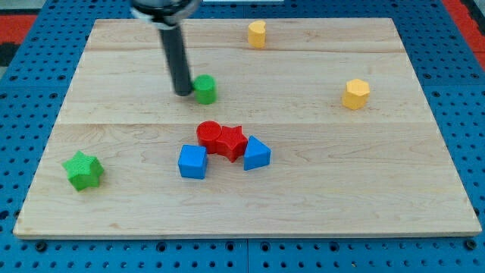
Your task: Move the green star diagonally left of the red circle
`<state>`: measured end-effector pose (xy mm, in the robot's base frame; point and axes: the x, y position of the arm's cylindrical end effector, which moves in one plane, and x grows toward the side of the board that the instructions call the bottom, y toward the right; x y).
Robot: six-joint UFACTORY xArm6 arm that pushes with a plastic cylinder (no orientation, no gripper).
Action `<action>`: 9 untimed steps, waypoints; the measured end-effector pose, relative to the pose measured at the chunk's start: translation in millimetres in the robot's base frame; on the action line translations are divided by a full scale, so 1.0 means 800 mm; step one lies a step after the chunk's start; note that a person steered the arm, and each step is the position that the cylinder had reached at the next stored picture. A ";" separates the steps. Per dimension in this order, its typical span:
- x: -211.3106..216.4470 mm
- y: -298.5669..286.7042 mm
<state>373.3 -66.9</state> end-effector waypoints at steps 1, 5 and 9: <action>0.000 0.107; 0.000 -0.070; 0.204 -0.280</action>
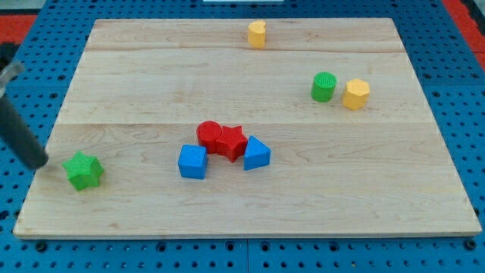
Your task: Move the green star diagonally left of the red circle
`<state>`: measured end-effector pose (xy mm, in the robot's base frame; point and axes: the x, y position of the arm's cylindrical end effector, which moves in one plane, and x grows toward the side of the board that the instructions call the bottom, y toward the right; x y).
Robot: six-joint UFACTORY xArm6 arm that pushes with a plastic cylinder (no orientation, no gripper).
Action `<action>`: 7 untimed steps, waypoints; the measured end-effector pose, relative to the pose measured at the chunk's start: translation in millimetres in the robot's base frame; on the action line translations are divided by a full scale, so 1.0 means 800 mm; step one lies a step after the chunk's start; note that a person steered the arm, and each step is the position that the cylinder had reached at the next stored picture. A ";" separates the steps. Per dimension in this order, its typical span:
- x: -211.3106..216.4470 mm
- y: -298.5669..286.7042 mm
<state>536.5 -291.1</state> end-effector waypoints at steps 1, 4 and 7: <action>0.038 0.054; -0.103 0.165; -0.182 0.268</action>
